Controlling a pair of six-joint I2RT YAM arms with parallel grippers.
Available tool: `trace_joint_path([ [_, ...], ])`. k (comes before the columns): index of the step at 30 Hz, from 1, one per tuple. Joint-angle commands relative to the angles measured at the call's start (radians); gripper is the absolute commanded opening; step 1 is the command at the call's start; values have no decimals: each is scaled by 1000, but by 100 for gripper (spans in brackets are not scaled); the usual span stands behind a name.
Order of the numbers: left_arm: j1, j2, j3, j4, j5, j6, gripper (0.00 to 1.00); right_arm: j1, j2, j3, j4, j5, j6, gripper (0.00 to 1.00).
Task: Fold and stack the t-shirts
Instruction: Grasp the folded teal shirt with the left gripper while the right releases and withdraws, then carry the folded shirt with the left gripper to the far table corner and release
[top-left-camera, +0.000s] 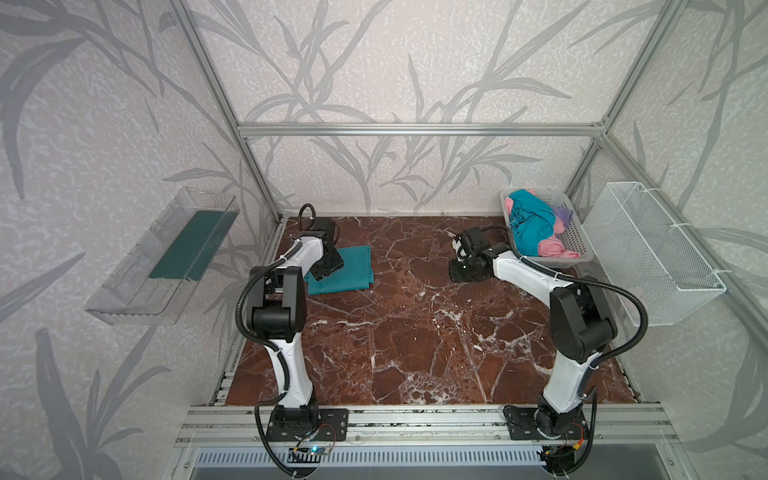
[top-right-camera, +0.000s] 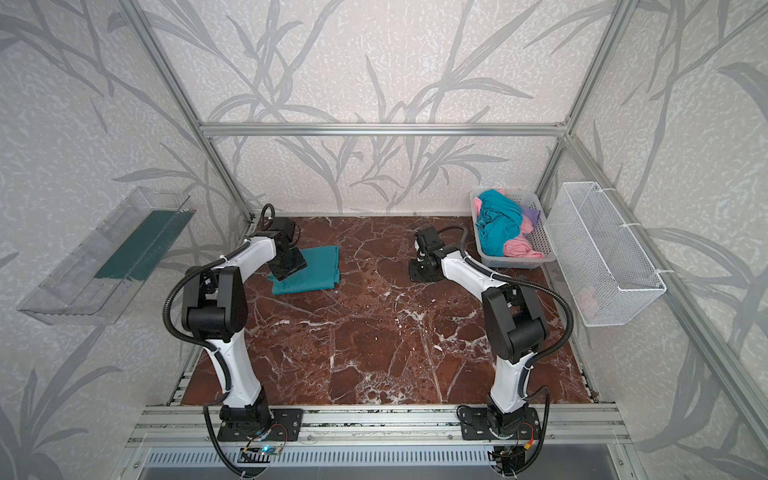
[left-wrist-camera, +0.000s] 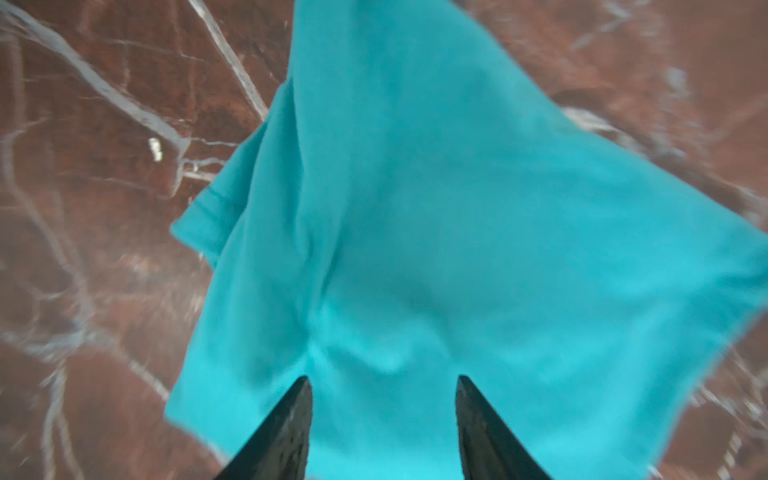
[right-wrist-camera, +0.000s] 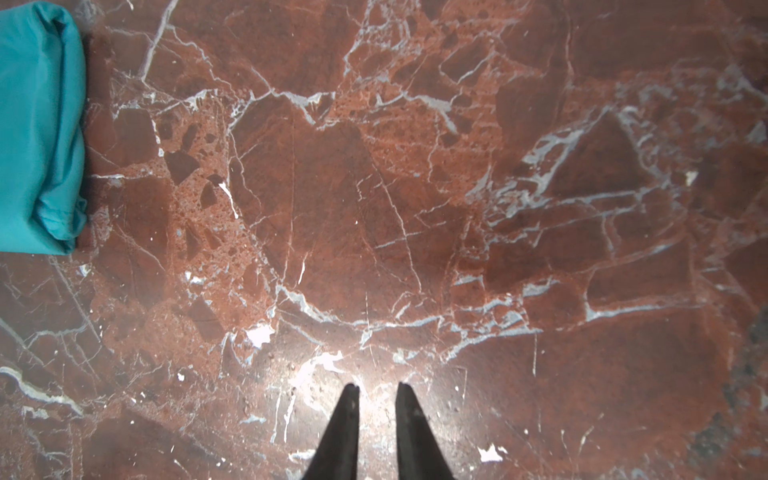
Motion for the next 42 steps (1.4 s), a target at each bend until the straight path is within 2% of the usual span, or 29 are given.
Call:
trace_joint_path([
  [1, -65, -89, -26, -55, -45, -5, 58, 3, -65, -18, 2, -8, -5, 20],
  [4, -125, -91, -66, -30, -24, -35, 59, 2, -83, -36, 10, -13, -1, 20],
  [7, -152, -31, -73, -9, -5, -55, 59, 2, -95, -47, 17, -17, 0, 20],
  [11, -136, 75, -44, -4, 25, -83, 59, 3, -114, -52, 15, -11, -14, 20],
  [14, -105, 131, 0, -49, 3, -120, 59, 2, -121, -55, 15, -5, -16, 20],
  [18, -36, 215, 93, -105, -15, -91, 59, 1, -104, -59, 29, -17, -5, 21],
  [23, 31, 321, 254, -114, 49, -9, 59, 1, -52, -51, 51, -39, 21, 21],
  [33, 77, 632, 816, -275, 141, 145, 58, 1, 55, 24, 60, -79, 46, 21],
  [36, 87, 677, 898, -271, 173, 181, 58, 1, 77, 37, 64, -83, 49, 21],
  [42, 113, 684, 955, -278, 178, 200, 63, 1, 91, 43, 62, -87, 50, 21],
])
